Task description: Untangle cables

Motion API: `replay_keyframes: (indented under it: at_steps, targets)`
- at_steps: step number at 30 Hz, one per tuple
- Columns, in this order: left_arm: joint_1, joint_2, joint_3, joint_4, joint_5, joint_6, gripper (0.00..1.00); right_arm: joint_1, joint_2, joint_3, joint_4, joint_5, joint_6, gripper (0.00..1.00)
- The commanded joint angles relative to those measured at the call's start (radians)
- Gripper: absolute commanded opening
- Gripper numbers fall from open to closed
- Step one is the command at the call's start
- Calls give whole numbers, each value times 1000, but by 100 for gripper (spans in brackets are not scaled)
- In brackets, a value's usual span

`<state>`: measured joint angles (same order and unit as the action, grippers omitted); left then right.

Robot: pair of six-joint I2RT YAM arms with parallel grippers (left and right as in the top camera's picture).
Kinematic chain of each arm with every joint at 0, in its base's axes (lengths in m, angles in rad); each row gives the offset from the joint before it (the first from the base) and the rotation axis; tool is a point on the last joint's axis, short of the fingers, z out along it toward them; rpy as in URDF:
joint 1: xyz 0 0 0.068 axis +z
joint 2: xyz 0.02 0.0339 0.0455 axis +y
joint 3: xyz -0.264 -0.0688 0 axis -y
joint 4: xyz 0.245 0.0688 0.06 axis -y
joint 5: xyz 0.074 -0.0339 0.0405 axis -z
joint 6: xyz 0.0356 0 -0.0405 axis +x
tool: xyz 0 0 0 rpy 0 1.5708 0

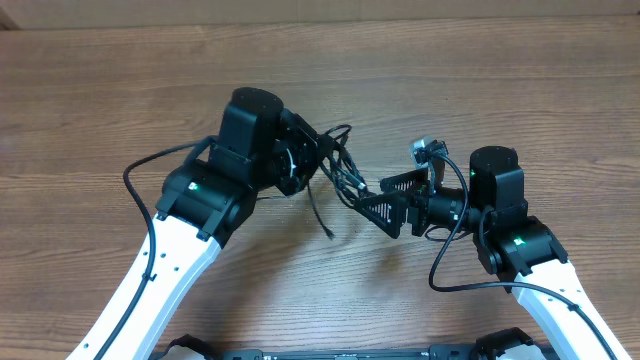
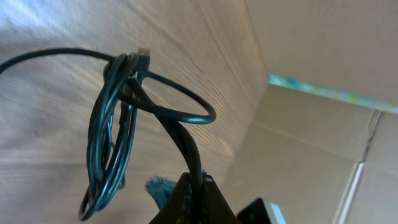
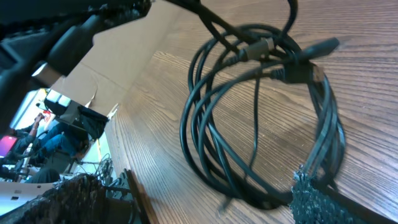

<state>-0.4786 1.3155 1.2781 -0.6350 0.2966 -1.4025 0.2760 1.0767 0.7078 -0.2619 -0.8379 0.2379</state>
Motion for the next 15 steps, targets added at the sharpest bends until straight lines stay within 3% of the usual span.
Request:
replay_keyframes:
  at_steps: [1,5,15]
  targets:
    - [-35,-28,10,8,18,-232,4,6,1,13,8,-2,-8,100]
    - [-46,-28,10,20,19,-370,4,6,1,13,11,-2,-8,100]
    - [-48,-28,10,124,122,-528,5,6,1,13,11,-1,-31,100]
